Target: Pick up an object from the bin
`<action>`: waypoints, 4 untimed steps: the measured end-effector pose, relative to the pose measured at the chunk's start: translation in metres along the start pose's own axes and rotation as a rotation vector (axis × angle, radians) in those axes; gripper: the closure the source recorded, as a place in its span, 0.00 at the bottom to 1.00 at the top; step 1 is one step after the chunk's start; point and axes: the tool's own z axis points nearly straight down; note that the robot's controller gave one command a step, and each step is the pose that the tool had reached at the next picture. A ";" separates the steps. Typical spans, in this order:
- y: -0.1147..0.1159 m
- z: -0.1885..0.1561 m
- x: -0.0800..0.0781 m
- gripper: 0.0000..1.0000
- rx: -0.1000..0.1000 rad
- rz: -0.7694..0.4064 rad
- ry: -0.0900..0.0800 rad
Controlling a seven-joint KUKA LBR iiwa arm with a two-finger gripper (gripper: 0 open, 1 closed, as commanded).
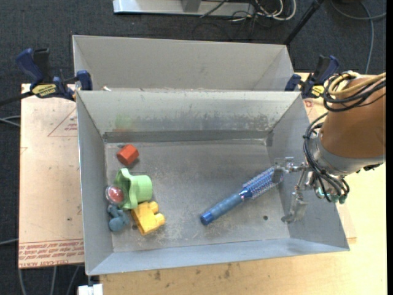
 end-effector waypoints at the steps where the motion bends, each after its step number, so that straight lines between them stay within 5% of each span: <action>1: 0.077 0.066 -0.082 0.00 -0.001 -0.323 -0.008; 2: 0.070 0.117 -0.053 0.00 0.001 -0.442 -0.003; 3: 0.070 0.115 -0.054 1.00 0.002 -0.445 -0.007; 4: 0.086 0.114 -0.035 1.00 0.002 -0.451 -0.009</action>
Offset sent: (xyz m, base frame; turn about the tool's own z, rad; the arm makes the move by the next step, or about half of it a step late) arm 0.0810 0.0731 -0.0648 -0.3214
